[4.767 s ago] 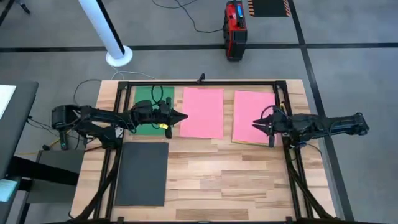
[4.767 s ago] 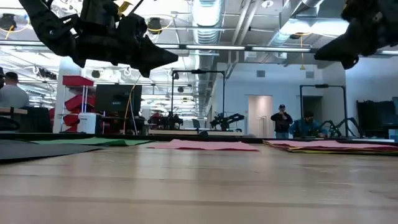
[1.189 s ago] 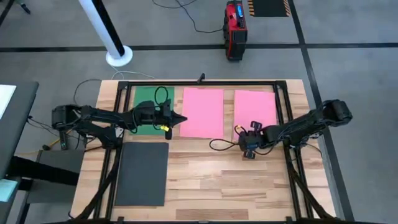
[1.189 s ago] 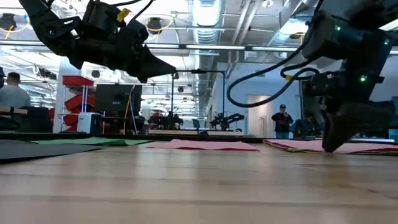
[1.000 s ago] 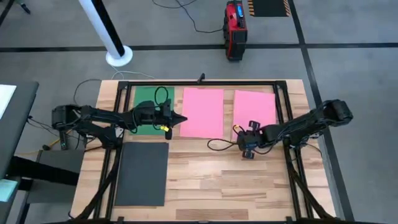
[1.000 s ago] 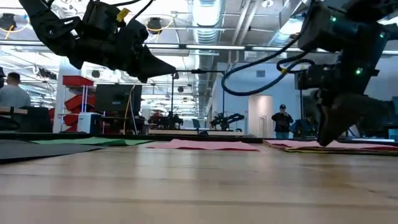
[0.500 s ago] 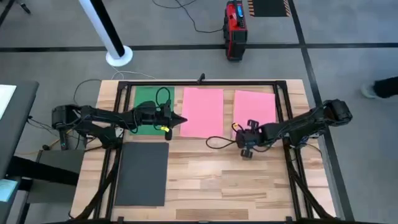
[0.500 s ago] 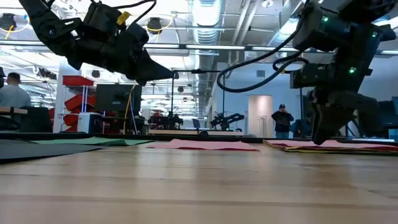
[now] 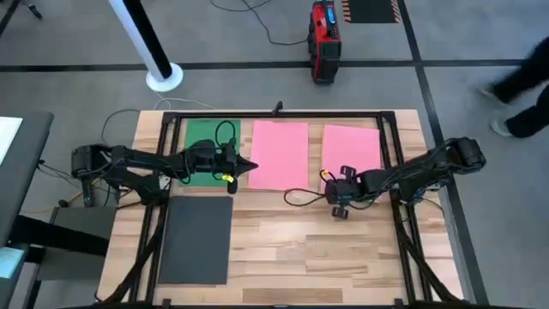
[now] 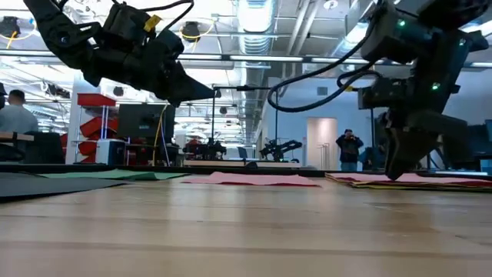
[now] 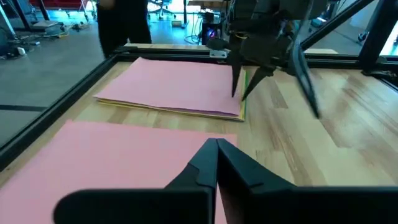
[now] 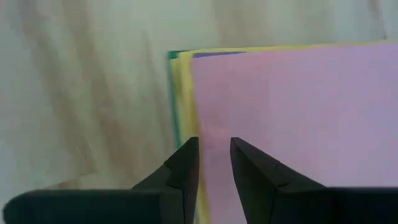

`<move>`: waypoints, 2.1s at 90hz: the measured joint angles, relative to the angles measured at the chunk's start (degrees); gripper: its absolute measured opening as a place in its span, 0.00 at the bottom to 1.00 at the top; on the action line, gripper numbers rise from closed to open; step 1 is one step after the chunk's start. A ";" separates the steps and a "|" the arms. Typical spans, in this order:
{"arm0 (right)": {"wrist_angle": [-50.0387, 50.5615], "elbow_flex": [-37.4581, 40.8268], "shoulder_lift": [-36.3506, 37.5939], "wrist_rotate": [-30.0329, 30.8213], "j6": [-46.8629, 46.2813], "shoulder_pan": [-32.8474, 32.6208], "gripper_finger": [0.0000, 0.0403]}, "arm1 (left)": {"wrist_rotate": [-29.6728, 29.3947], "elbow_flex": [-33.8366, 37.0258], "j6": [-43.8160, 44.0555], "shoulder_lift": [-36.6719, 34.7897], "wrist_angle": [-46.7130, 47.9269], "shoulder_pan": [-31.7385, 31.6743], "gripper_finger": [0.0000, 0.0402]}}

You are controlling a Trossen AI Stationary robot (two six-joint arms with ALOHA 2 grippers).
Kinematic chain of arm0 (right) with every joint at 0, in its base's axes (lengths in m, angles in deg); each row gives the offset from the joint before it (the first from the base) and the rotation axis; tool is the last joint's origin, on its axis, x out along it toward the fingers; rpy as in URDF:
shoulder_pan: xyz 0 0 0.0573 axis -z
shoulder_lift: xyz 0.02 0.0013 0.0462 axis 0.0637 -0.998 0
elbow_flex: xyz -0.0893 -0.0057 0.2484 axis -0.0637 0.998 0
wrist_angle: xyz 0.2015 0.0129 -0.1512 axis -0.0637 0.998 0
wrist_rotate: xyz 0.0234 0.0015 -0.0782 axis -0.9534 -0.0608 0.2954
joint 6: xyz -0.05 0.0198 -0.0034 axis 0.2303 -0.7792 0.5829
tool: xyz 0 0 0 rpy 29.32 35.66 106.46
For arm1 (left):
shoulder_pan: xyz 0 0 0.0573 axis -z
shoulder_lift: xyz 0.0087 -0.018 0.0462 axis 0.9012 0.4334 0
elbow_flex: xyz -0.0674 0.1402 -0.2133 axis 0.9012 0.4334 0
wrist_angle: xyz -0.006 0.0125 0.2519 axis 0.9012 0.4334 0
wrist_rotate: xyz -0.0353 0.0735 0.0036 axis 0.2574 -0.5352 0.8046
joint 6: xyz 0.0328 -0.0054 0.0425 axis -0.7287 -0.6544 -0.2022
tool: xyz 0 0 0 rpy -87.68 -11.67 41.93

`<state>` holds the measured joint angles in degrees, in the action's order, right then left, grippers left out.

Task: Organize paper
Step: Stack the pink paper on top of the pink paper

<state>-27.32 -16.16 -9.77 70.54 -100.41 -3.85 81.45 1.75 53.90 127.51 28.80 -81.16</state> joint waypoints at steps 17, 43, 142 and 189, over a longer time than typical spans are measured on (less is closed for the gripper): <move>-0.84 0.95 -0.02 -0.23 0.28 0.35 0.23 | 0.00 0.00 0.00 0.00 0.16 -0.02 0.00; -1.19 0.50 -0.44 -1.48 0.15 -1.07 0.23 | 0.00 0.00 -0.03 0.00 0.14 0.00 0.00; 2.00 -2.36 4.90 -2.92 -1.56 -3.87 0.00 | 0.00 0.00 -0.80 0.00 0.35 0.00 0.00; 3.75 -3.81 4.92 -3.21 -1.46 -3.61 0.15 | -0.01 0.00 -1.05 0.00 2.15 0.00 0.00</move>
<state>-23.56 -19.97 -4.85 67.33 -101.88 -7.46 81.44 1.75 52.85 127.51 30.95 -81.16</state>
